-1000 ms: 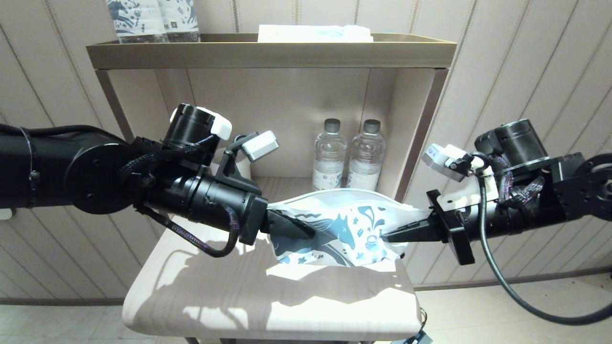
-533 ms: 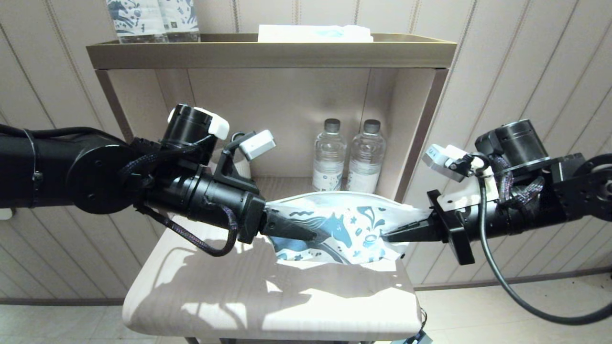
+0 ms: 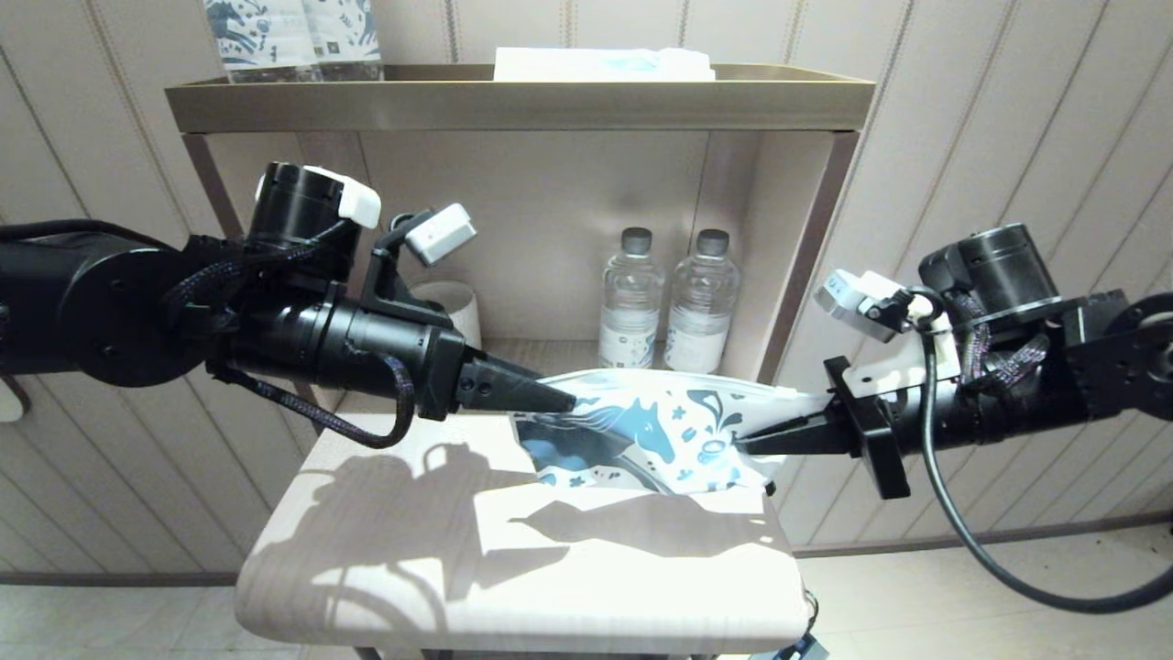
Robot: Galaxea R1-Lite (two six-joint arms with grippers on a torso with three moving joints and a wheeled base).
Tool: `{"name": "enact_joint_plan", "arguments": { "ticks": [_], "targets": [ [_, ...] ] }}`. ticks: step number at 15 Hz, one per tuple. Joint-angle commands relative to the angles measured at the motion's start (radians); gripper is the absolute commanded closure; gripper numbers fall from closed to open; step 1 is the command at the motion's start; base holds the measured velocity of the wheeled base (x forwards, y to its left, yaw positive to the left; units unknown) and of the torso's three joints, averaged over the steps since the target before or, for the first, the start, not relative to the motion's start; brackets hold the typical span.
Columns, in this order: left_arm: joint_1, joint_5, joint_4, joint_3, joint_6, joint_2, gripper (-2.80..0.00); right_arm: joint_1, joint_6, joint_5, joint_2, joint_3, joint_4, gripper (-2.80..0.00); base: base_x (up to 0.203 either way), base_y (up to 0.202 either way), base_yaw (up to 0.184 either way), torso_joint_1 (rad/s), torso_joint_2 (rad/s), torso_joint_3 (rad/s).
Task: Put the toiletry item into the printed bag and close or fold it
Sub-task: Hand it to the other hand, then close the strorage bag and place it on the desk
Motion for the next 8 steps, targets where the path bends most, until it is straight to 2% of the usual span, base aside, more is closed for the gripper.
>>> {"name": "enact_joint_plan", "arguments": {
  "ticks": [1,4,8],
  "targets": [
    [-0.024,-0.005,0.001,0.009,0.001,-0.019,-2.80,0.010,-0.003,0.005,-0.004,0.006,0.000,0.00,0.000,0.000,0.000,0.000,0.00,0.000],
    [-0.096,0.043,-0.009,0.019,0.013,-0.016,-2.80,0.014,-0.003,0.004,-0.008,0.013,-0.009,0.00,0.000,0.000,0.000,0.000,0.00,0.000],
    [-0.184,0.116,-0.045,-0.068,0.085,0.030,-2.80,0.034,-0.003,0.004,-0.002,0.020,-0.009,0.00,0.000,0.000,0.000,0.000,0.00,0.000]
  ]
}}
